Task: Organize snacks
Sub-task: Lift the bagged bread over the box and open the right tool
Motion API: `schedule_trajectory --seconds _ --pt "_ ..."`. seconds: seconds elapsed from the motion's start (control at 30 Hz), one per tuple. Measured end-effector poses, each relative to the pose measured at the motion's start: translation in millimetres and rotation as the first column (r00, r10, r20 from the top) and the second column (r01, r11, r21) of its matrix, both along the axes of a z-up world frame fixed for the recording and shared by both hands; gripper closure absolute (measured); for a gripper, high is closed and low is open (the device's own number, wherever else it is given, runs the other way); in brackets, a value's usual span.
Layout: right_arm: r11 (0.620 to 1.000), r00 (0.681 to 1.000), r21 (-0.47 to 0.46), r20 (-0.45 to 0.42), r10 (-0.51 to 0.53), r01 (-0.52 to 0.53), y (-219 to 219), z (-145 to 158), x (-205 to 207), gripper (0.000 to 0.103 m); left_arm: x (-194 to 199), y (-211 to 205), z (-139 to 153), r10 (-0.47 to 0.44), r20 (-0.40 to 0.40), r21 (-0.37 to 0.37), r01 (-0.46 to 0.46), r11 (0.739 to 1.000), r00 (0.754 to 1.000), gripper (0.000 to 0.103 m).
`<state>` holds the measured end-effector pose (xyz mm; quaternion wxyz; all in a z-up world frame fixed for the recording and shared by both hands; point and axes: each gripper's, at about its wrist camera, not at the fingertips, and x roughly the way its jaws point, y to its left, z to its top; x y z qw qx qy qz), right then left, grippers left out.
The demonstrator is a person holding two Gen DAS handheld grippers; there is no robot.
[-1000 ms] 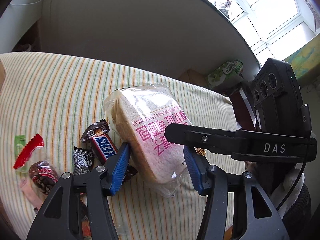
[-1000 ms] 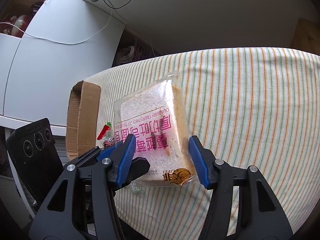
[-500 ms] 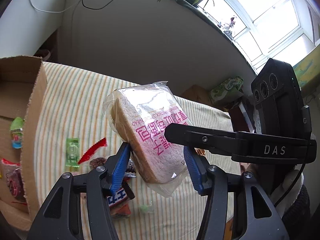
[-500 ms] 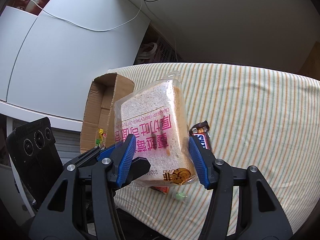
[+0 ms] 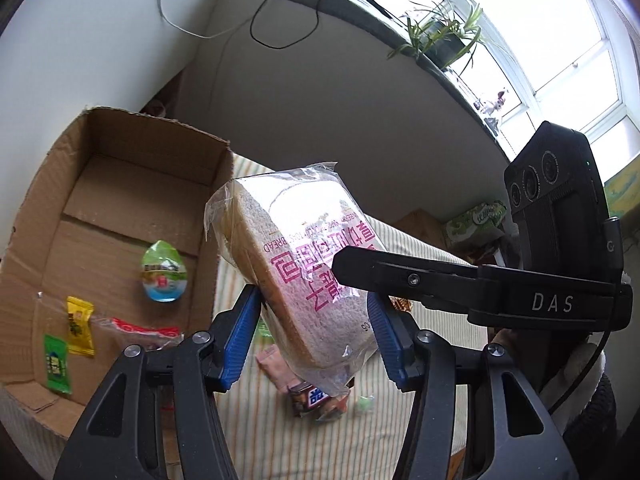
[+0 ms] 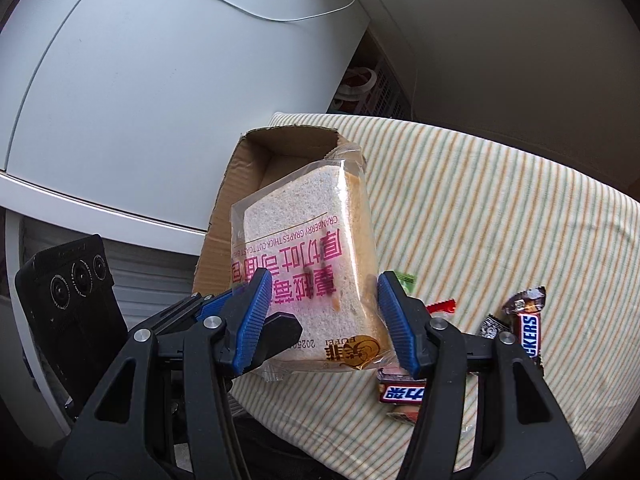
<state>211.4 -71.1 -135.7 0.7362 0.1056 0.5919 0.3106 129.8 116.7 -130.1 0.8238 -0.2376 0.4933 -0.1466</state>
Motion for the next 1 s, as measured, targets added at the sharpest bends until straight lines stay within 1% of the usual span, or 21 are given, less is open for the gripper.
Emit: schedule_trajectory --seconds 0.27,0.6,0.73,0.9,1.0 --pt "0.997 0.997 -0.005 -0.01 0.072 -0.072 50 -6 1 0.044 -4 45 -4 0.076 -0.012 0.004 -0.076 0.997 0.997 0.05" --pt "0.988 0.988 -0.019 -0.024 0.151 -0.152 108 -29 7 0.045 -18 90 -17 0.156 -0.035 0.032 -0.155 0.987 0.987 0.05" --pt "0.989 0.989 -0.04 0.003 0.145 -0.145 121 -30 10 0.044 -19 101 -22 0.205 -0.047 0.095 -0.2 0.975 0.978 0.053" --pt "0.988 0.989 -0.051 0.013 0.145 -0.144 122 -27 9 0.044 -24 114 -25 0.233 -0.057 0.109 -0.226 0.968 0.971 0.053" --pt "0.989 0.99 -0.057 0.02 0.138 -0.137 121 -27 9 0.044 -24 113 -23 0.238 -0.056 0.109 -0.231 0.967 0.97 0.053"
